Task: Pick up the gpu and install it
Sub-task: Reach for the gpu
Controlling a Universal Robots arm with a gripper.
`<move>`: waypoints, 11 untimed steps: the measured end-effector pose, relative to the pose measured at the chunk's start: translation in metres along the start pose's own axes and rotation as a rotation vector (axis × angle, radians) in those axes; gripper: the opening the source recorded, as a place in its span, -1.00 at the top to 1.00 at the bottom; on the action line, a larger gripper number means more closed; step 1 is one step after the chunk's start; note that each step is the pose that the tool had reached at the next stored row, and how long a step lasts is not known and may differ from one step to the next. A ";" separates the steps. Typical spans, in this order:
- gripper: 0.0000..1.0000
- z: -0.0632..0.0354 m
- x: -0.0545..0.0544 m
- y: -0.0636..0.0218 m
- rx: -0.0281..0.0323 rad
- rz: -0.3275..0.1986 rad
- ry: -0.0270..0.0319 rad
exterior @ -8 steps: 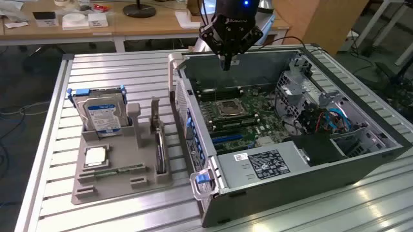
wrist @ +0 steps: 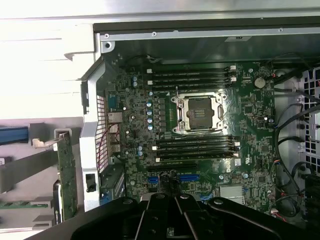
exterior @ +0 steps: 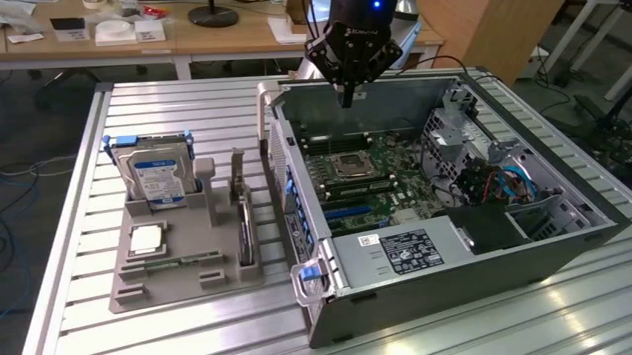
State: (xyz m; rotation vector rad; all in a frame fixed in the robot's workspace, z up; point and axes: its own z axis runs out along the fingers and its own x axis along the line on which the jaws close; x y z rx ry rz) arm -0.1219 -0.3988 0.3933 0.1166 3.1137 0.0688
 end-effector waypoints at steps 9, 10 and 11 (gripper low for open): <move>0.79 -0.0001 0.006 -0.0003 -0.0001 0.000 -0.0001; 0.79 -0.0002 0.007 -0.0003 0.0000 0.000 -0.0001; 0.79 -0.0002 0.009 -0.0003 0.0000 0.000 0.0000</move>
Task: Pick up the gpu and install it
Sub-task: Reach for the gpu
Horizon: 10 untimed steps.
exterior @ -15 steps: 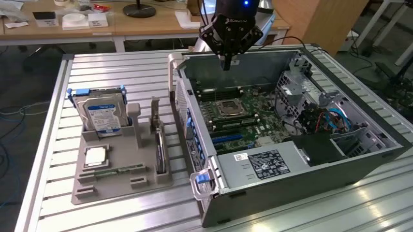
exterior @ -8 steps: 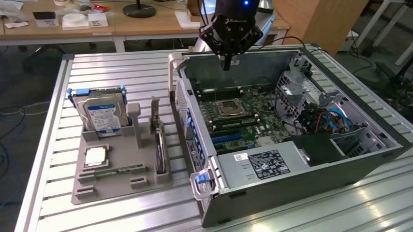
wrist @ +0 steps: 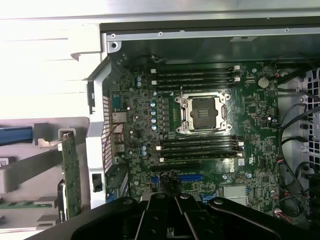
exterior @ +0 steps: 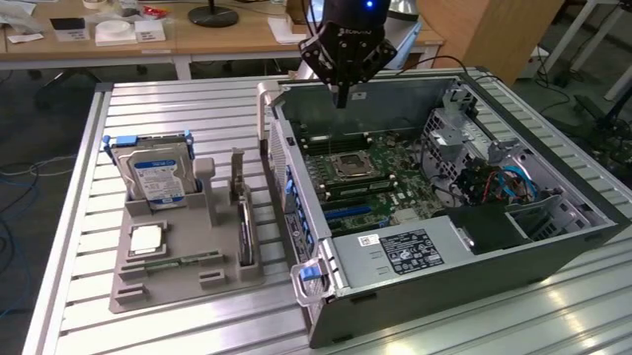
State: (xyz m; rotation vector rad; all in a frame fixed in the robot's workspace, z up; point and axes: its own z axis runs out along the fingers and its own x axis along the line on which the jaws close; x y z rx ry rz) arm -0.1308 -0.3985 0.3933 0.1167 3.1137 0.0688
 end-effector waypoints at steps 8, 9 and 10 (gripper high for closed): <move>0.79 -0.0003 0.011 -0.0003 0.0000 0.000 0.0000; 0.79 -0.0003 0.012 -0.0004 0.0000 0.000 0.0000; 0.79 -0.0003 0.014 -0.0004 0.0000 0.000 0.0000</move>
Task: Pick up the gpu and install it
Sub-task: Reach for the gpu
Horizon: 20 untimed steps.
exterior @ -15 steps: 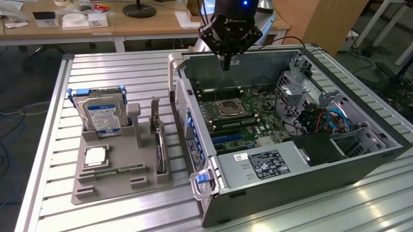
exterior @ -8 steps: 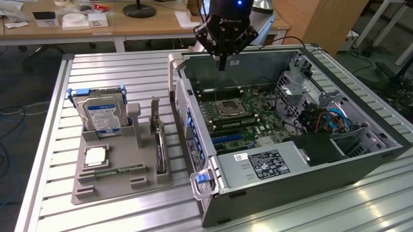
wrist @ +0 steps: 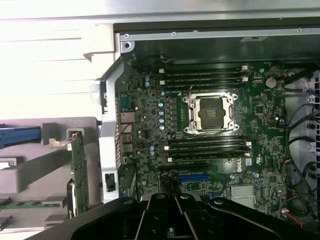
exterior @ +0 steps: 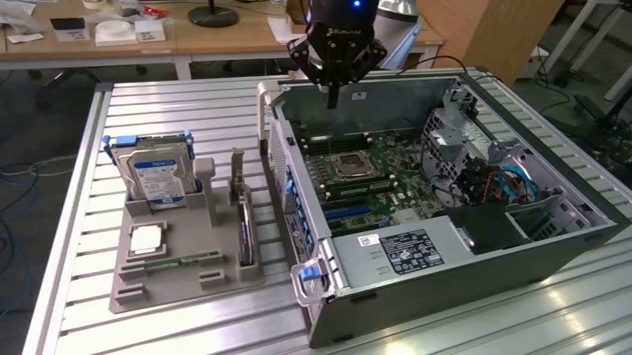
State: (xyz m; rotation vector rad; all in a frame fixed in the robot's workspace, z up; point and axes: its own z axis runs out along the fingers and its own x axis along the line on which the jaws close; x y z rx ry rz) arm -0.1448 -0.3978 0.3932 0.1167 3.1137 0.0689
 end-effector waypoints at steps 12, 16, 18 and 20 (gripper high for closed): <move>0.79 -0.0004 0.021 -0.0001 0.0000 0.000 0.0000; 0.79 -0.0006 0.027 -0.0004 0.0000 0.000 0.0000; 0.79 -0.0007 0.031 -0.0004 0.0000 0.000 0.0000; 0.79 -0.0007 0.034 -0.0005 0.0000 0.000 0.0000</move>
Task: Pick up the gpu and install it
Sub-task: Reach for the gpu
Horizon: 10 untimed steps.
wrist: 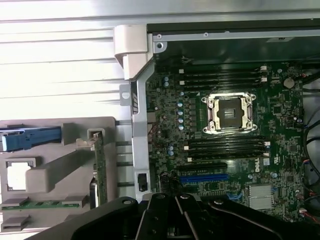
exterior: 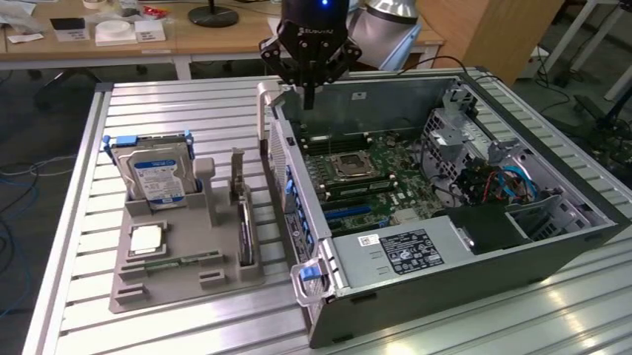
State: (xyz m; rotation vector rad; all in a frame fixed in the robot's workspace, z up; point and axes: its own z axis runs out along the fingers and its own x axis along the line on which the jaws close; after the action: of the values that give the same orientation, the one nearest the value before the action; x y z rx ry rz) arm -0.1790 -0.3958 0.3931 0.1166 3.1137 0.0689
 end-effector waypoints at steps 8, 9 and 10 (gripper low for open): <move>0.79 -0.0003 0.019 0.0006 0.0000 0.000 0.0000; 0.79 -0.0004 0.021 0.0007 0.0001 0.000 0.0000; 0.79 -0.0004 0.023 0.0008 0.0001 0.000 0.0000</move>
State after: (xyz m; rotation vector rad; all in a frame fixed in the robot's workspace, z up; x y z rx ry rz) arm -0.2023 -0.3932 0.3930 0.1164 3.1137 0.0688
